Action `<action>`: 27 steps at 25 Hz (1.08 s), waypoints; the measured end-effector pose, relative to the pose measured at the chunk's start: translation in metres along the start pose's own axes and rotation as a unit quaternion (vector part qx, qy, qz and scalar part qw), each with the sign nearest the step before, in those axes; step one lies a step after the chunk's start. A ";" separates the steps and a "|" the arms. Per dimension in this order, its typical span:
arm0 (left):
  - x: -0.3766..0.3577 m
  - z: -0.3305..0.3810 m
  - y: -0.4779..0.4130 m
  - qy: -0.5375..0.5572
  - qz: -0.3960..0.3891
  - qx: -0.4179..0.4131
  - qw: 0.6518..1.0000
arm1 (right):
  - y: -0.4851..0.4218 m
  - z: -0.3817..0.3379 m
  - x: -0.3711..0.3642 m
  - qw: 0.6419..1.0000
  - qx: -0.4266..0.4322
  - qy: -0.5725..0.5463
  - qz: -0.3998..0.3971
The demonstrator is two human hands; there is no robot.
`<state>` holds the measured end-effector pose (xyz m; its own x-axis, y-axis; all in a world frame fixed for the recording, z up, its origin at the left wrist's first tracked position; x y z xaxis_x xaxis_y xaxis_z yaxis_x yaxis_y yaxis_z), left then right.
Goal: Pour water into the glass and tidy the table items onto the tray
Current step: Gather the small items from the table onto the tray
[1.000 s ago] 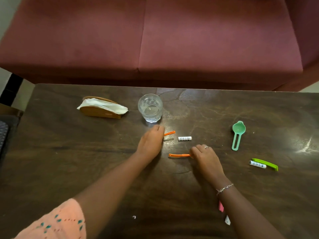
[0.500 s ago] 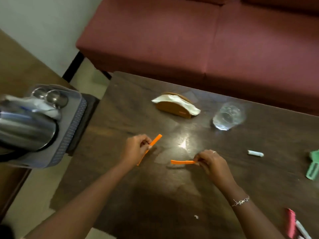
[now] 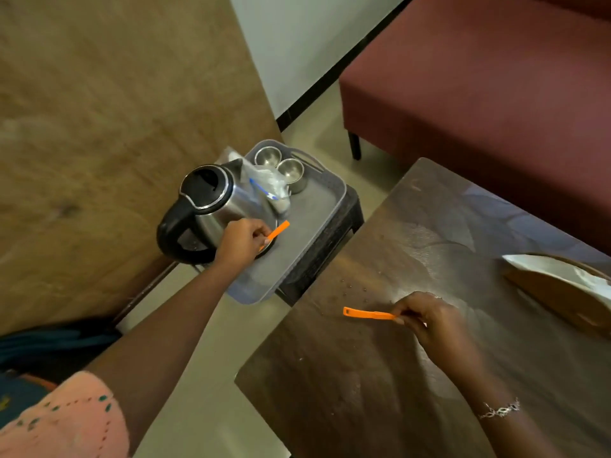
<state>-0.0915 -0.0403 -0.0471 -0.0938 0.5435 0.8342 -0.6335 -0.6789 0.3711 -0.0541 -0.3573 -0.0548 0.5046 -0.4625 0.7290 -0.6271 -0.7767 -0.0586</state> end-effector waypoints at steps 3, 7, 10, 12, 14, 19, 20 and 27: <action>-0.036 -0.023 -0.021 -0.094 -0.069 -0.010 0.993 | -0.026 -0.006 -0.023 0.999 -0.010 -0.023 -0.022; -0.081 -0.043 -0.027 -0.238 -0.095 -0.032 0.966 | -0.063 -0.022 -0.049 0.998 -0.003 -0.048 -0.046; -0.100 -0.052 -0.033 -0.274 -0.104 -0.047 0.955 | -0.094 -0.033 -0.057 0.997 -0.001 -0.059 -0.059; -0.103 -0.053 -0.034 -0.273 -0.099 -0.058 0.955 | -0.114 -0.040 -0.061 0.996 -0.001 -0.056 -0.076; -0.101 -0.055 -0.033 -0.278 -0.085 -0.061 0.955 | -0.136 -0.047 -0.068 0.994 0.000 -0.054 -0.100; -0.081 -0.092 -0.026 -0.271 -0.056 0.020 0.961 | -0.192 -0.060 -0.107 0.984 0.028 -0.027 -0.172; -0.074 -0.104 -0.025 -0.274 -0.050 0.045 0.959 | -0.200 -0.061 -0.121 0.980 0.034 -0.015 -0.193; -0.068 -0.127 -0.029 -0.193 -0.099 0.065 0.974 | -0.213 -0.053 -0.220 0.933 0.013 0.038 -0.357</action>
<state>-0.1647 0.0053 -0.1665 0.3318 0.4603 0.8234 -0.5056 -0.6502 0.5672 -0.0630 -0.0677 -0.1661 0.7436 0.2085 0.6352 -0.1315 -0.8859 0.4448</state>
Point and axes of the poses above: each hand's wrist, its own y-axis away from the middle knuckle, its own x-axis out of the back of the hand, z = x × y, the point moved 10 cm from there along -y, towards the middle knuckle, and after that the axes turned 13 degrees about x, right-handed, at the moved point
